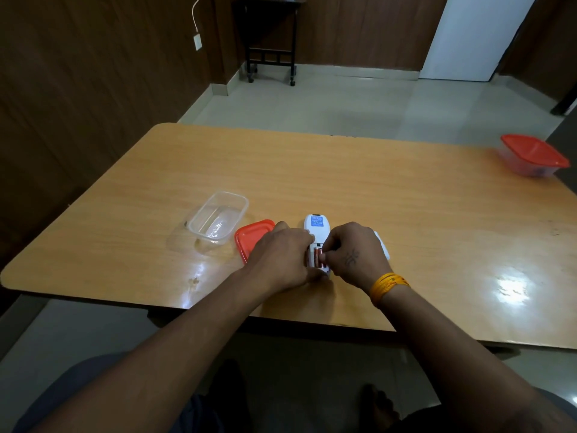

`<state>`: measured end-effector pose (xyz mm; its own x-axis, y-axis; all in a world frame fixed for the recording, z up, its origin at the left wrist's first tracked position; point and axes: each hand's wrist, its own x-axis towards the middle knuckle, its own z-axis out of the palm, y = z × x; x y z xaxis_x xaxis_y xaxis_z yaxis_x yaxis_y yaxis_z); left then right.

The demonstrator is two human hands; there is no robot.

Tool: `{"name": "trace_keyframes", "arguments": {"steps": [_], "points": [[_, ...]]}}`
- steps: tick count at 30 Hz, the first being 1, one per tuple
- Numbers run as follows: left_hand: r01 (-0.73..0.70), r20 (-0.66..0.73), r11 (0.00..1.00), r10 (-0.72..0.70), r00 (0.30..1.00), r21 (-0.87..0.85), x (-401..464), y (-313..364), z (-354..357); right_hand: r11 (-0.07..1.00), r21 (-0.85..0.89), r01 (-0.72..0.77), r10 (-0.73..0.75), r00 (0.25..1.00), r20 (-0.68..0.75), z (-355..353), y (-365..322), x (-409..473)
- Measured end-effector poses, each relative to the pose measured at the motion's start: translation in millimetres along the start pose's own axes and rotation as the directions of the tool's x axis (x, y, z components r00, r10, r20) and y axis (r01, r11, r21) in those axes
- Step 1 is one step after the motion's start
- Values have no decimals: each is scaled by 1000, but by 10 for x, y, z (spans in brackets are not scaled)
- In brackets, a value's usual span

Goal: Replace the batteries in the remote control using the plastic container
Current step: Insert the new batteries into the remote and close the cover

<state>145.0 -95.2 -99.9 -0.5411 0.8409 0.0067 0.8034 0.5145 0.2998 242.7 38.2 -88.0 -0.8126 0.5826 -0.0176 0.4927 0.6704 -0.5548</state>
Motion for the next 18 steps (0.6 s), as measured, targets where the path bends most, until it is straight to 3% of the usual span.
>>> {"name": "trace_keyframes", "arguments": {"steps": [8,12,18], "points": [[22,62,997,-26,998,78,96,96,-57,1000,-1,-7,7,999,-36,-56,147,3],[109,33,989,-113,993,101,180,275,-95,1000,-28,-5,2,995,-100,-195,189,50],[244,-76,960,-236,969,137,290,515,14,958,-265,-105,53,979,-196,-317,398,94]]}}
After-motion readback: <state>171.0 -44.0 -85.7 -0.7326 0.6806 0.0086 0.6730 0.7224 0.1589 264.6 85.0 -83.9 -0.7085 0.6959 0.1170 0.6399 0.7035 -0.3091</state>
